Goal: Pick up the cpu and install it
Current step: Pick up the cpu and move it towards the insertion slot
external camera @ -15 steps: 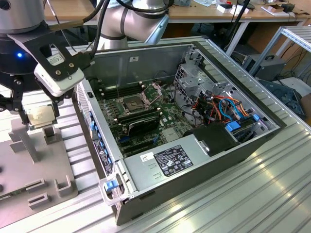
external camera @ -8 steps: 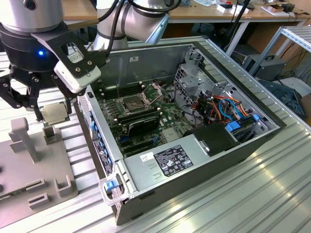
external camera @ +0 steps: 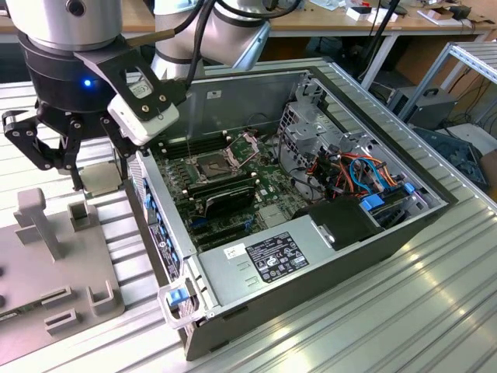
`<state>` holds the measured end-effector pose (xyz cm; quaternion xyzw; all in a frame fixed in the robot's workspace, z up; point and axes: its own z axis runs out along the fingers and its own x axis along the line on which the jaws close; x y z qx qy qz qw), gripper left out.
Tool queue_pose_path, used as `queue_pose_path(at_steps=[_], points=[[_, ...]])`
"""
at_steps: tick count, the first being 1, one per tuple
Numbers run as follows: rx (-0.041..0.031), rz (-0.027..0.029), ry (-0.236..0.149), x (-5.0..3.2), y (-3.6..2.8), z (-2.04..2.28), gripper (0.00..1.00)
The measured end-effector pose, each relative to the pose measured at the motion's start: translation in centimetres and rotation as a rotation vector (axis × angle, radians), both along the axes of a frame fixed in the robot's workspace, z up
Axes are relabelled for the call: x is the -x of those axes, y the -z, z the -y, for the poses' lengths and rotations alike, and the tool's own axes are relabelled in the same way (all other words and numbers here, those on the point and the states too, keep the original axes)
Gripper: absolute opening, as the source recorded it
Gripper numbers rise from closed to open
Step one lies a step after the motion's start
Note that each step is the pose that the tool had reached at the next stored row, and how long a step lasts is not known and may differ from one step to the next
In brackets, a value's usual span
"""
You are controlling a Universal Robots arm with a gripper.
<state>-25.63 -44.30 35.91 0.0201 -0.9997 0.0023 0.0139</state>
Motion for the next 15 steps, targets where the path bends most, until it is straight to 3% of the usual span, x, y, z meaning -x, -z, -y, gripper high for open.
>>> queue_pose_path(at_steps=[15], points=[[0.0001, -0.0001, 0.000, -0.13, -0.64, 0.00, 0.55]])
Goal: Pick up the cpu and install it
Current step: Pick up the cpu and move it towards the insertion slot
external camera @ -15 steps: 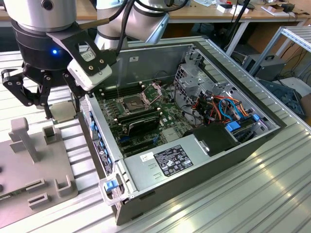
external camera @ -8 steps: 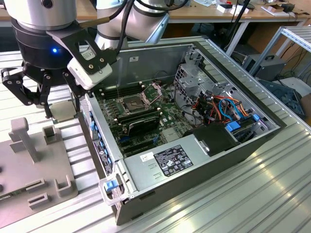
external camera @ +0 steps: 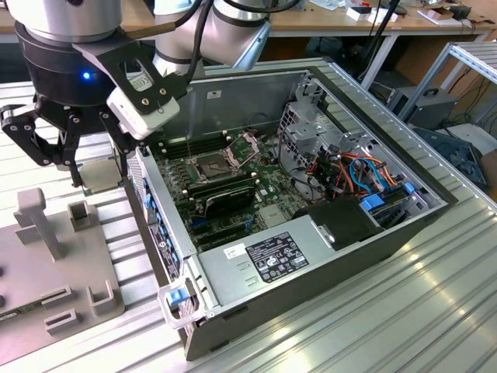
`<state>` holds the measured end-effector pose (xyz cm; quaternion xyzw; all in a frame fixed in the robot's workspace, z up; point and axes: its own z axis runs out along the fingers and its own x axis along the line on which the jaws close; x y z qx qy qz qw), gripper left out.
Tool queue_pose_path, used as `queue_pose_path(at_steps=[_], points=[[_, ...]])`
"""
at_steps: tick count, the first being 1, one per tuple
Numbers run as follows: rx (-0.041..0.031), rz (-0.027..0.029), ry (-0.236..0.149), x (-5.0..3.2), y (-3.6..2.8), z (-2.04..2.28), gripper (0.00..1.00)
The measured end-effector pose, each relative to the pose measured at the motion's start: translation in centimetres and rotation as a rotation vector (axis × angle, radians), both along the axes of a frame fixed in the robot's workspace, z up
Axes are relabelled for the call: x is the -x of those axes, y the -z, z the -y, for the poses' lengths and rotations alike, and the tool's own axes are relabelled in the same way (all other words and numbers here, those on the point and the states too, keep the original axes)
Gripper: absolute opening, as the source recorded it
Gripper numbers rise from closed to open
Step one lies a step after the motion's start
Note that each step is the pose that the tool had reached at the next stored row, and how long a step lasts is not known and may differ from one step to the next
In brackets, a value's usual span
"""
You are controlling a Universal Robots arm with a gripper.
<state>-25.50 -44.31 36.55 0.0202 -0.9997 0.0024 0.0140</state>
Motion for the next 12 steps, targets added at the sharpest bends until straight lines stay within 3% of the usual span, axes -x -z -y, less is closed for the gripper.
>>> queue_pose_path(at_steps=[5, 9, 12], points=[[-0.0002, 0.0001, 0.000, -0.71, 0.00, 0.00, 0.55], [-0.0002, 0.0002, 0.000, -0.78, -0.67, 0.00, 0.55], [-0.0002, 0.0002, 0.000, -0.78, -0.74, 0.00, 0.55]])
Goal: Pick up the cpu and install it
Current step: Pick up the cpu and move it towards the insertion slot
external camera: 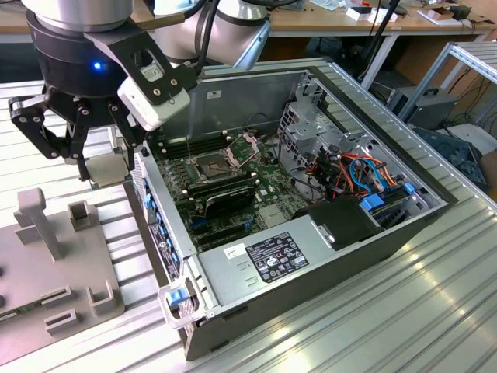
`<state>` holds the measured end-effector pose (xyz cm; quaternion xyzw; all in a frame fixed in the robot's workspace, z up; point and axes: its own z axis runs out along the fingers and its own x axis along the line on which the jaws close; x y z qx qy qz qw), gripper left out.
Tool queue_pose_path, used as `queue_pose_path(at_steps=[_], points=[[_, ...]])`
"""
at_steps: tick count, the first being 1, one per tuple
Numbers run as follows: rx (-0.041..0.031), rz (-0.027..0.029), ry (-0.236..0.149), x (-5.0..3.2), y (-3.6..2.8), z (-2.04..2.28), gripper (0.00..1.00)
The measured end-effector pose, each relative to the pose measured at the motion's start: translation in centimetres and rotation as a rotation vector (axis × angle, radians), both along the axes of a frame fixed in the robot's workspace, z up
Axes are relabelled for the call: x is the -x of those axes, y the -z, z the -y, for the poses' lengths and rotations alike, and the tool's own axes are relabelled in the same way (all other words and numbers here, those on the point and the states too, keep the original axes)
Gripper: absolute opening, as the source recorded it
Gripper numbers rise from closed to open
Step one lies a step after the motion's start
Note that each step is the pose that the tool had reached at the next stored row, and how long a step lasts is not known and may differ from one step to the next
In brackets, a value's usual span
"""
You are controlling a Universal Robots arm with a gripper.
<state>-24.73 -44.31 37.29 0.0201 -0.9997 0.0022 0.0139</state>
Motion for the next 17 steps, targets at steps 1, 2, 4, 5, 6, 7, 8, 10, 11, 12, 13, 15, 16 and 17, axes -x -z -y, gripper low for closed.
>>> queue_pose_path(at_steps=[1, 2, 4, 5, 6, 7, 8, 10, 11, 12, 13, 15, 16, 17], points=[[0.0000, 0.0000, 0.000, 0.00, -0.01, 0.00, 0.55], [0.0000, 0.0000, 0.000, 0.00, -0.01, 0.00, 0.55], [0.0000, 0.0000, 0.000, 0.00, -0.02, 0.00, 0.55], [0.0000, 0.0000, 0.000, 0.00, -0.02, 0.00, 0.55], [0.0000, 0.0000, 0.000, 0.00, -0.03, 0.00, 0.55], [0.0000, 0.0000, 0.000, 0.00, -0.03, 0.00, 0.55], [0.0001, -0.0001, 0.000, -0.01, -0.03, 0.00, 0.55], [0.0002, -0.0002, 0.000, -0.09, -0.04, 0.00, 0.55], [0.0001, -0.0001, 0.000, -0.16, -0.03, 0.00, 0.55], [0.0001, -0.0001, 0.000, -0.23, -0.03, 0.00, 0.55], [0.0000, 0.0000, 0.000, -0.36, -0.03, 0.00, 0.55], [0.0001, 0.0000, 0.000, -0.91, -0.03, 0.00, 0.55], [0.0001, -0.0001, 0.000, -1.24, -0.03, 0.00, 0.55], [0.0001, -0.0001, 0.000, -1.58, -0.03, 0.00, 0.55]])
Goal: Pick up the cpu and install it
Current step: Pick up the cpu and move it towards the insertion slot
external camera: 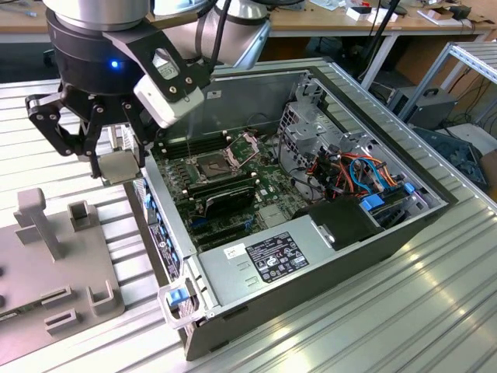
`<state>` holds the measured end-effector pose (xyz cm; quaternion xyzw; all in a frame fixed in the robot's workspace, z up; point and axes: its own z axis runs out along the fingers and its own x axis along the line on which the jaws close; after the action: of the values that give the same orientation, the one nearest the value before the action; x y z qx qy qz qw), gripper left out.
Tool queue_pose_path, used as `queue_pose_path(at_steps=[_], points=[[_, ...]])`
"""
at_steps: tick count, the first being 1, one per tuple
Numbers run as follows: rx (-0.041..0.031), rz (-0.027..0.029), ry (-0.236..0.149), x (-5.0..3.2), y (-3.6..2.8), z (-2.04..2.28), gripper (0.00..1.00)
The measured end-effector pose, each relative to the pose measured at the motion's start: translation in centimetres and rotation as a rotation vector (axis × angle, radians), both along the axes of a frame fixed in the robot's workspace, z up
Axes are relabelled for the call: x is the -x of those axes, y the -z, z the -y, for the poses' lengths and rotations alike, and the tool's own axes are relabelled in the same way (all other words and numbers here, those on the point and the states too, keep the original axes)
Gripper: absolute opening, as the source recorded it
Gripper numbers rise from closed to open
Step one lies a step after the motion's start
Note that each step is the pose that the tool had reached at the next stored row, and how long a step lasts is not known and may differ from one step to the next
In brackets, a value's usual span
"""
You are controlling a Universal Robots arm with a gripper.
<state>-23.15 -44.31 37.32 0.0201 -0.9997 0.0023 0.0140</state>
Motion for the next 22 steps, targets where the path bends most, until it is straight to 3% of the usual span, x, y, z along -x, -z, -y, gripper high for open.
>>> queue_pose_path(at_steps=[7, 11, 15, 22], points=[[-0.0001, 0.0001, 0.000, -1.86, 0.01, 0.00, 0.55], [-0.0001, 0.0001, 0.000, -3.29, 0.00, 0.00, 0.55], [-0.0001, 0.0001, 0.000, -5.41, 0.01, 0.00, 0.55], [-0.0001, 0.0001, 0.000, -7.73, 0.01, 0.00, 0.55]])
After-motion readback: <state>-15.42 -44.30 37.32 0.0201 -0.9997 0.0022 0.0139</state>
